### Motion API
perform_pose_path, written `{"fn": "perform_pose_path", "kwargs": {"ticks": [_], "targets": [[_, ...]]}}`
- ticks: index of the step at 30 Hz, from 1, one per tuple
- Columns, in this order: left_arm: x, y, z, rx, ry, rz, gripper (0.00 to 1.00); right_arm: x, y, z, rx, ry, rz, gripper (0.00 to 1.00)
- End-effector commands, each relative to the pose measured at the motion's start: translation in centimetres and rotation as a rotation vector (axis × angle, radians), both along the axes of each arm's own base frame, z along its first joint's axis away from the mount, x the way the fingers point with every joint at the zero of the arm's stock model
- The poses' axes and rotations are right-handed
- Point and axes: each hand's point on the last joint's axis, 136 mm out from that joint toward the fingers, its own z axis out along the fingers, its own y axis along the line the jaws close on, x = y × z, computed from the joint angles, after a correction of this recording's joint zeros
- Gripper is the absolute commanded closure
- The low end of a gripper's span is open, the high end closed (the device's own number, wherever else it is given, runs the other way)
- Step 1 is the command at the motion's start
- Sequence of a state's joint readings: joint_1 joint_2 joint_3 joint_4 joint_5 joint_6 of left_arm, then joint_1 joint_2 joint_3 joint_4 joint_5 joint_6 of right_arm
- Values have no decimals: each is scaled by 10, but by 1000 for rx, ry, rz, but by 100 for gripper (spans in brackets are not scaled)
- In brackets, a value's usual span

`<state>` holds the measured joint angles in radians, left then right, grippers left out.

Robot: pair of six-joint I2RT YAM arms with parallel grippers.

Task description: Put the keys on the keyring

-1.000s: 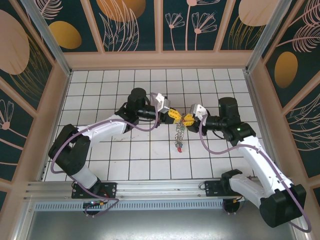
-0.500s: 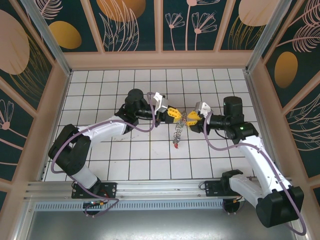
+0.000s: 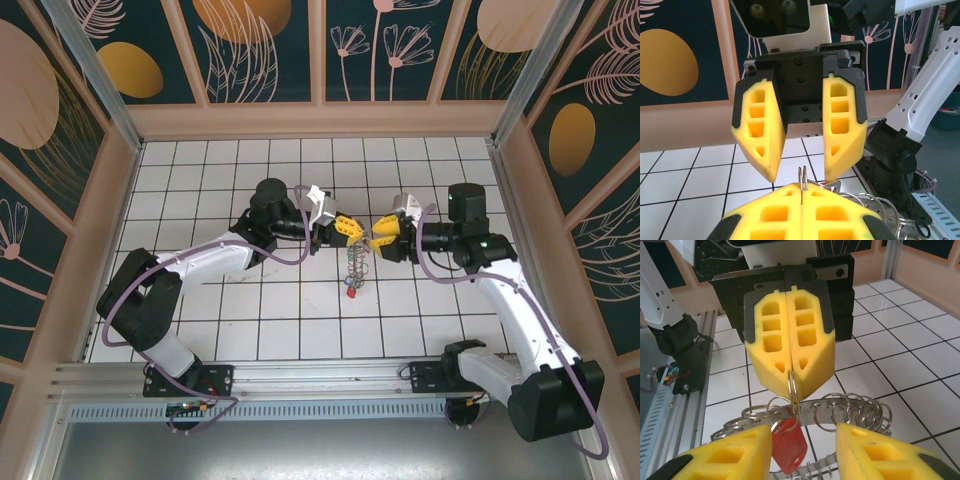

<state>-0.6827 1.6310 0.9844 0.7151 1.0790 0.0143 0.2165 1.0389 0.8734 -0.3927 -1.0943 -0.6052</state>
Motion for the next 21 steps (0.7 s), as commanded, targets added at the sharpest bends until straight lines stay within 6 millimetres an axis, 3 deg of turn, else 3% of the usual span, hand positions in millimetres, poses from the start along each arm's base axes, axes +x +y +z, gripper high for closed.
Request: {"fn": "perform_pose_path", "kwargs": {"ticks": [1,6,21], "targets": [[-4,4,26,-71,-93,-4,100,-3,3,10,45,42,42,66],[-2,3,29,-81,-96,-3,100,-3,5,7,54,76,57,71],[-6,3,27,-71,-121,-24,100,-5,4,18,86,122,88,65]]}}
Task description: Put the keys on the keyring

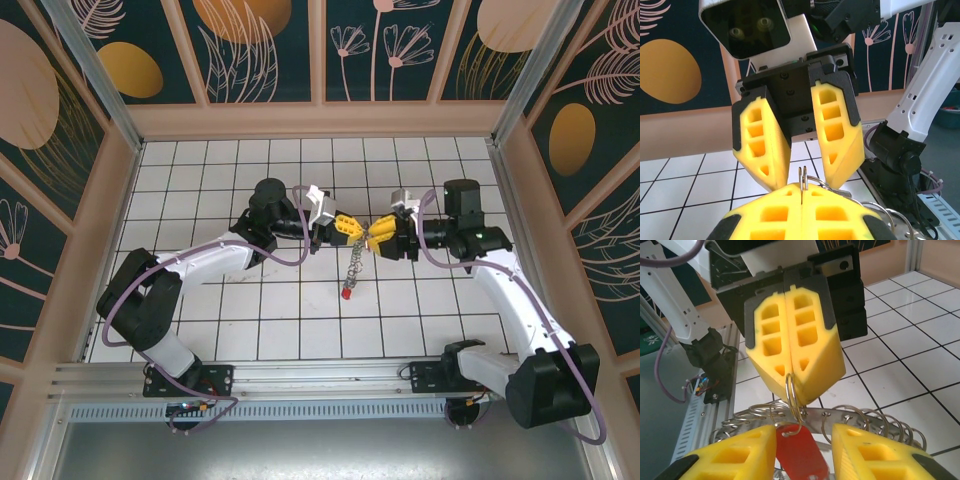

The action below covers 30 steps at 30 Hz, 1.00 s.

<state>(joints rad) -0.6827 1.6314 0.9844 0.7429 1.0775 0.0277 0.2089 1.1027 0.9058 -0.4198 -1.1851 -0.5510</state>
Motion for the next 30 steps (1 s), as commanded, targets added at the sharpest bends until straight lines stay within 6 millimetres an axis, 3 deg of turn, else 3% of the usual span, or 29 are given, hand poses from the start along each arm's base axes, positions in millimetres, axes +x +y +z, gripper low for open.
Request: {"fn": "perform_pose_path", "kwargs": {"ticks": [1,14,18,28,30], "targets": [[-6,4,23,-50,-89,-25,100,-4,-1,16,37,0,40,65],[-6,4,31,-76,-97,-11,100,-4,0,-1,31,97,49,69],[-6,2,32,-81,-94,-20,100,-3,3,-1,55,123,57,76],[-5,-1,35,-97,-96,-13,100,3,8,-10,28,164,41,81],[-5,-1,36,-102,-95,-8,100,2,10,-14,18,169,40,89]]}}
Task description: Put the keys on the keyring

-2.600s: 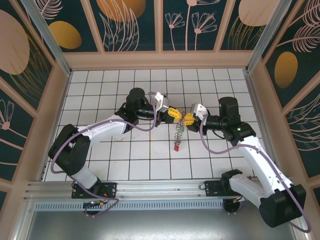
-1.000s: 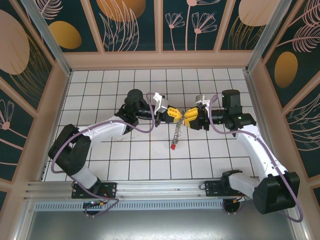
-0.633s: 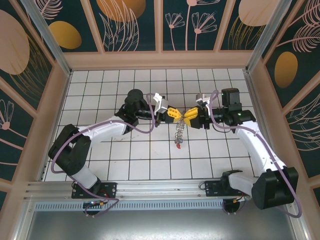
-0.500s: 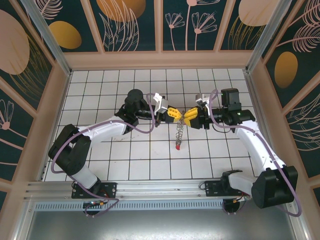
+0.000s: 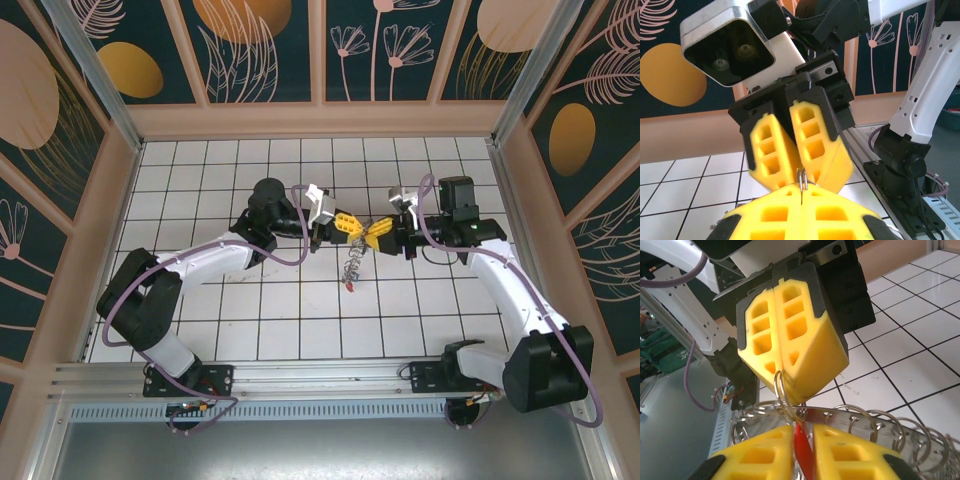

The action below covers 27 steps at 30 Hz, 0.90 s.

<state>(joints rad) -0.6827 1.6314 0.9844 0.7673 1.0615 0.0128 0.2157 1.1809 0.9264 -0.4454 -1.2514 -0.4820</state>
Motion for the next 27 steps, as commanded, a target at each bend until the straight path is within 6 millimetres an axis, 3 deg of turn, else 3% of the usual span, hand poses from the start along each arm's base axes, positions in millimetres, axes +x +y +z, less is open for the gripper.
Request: {"fn": "perform_pose_path", "kwargs": {"ticks": [1,4,12,18,27], "targets": [[-7,-1,33,-91,-91,-23,100,2,4,-10,-22,10,-4,91],[-6,0,36,-105,-89,-15,100,5,6,-20,-69,9,-32,100],[-10,-1,44,-169,-49,-32,100,6,12,-38,-94,68,-23,100],[-11,-4,44,-195,-24,-32,100,10,15,-25,-87,-2,-24,91],[-11,-2,34,-179,-12,-14,100,12,-11,-11,-201,-274,-128,72]]}}
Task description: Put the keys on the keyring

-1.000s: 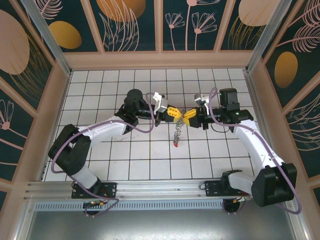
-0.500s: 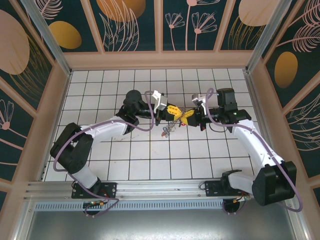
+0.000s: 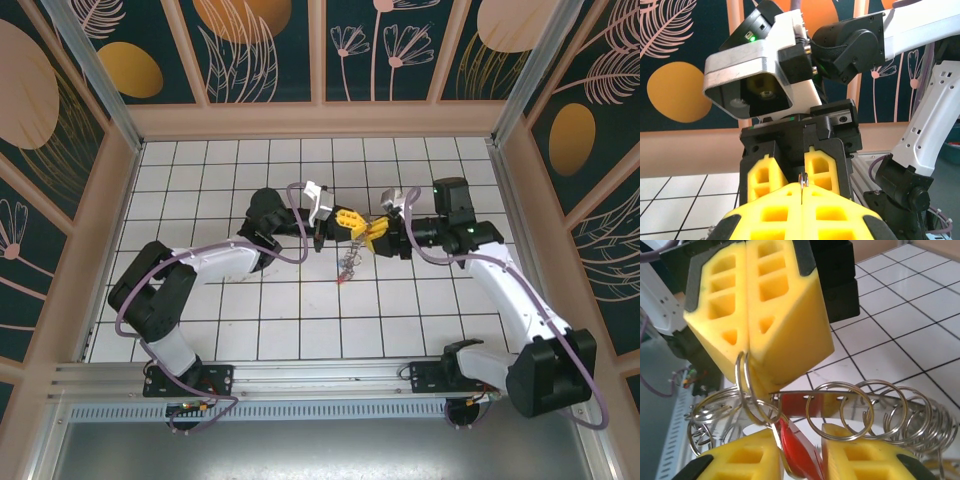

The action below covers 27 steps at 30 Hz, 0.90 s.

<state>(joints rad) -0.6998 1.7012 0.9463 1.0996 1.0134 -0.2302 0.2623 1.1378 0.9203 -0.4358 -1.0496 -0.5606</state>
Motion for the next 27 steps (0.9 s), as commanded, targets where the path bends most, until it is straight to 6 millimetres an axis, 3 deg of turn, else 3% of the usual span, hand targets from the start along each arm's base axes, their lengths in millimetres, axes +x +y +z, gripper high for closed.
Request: {"fn": "perform_pose_path", "kwargs": {"ticks": [1,9,20,27], "targets": [[-13,4,24,-68,-87,-17,100,3,-15,4,-76,-144,-61,71],[-14,3,23,-56,-94,-26,100,-4,-26,32,-36,-283,-51,64],[-14,2,21,-47,-88,-32,100,-5,-16,45,40,-276,37,63],[-13,2,21,-43,-85,-33,100,-3,-8,41,42,-257,67,65]]}}
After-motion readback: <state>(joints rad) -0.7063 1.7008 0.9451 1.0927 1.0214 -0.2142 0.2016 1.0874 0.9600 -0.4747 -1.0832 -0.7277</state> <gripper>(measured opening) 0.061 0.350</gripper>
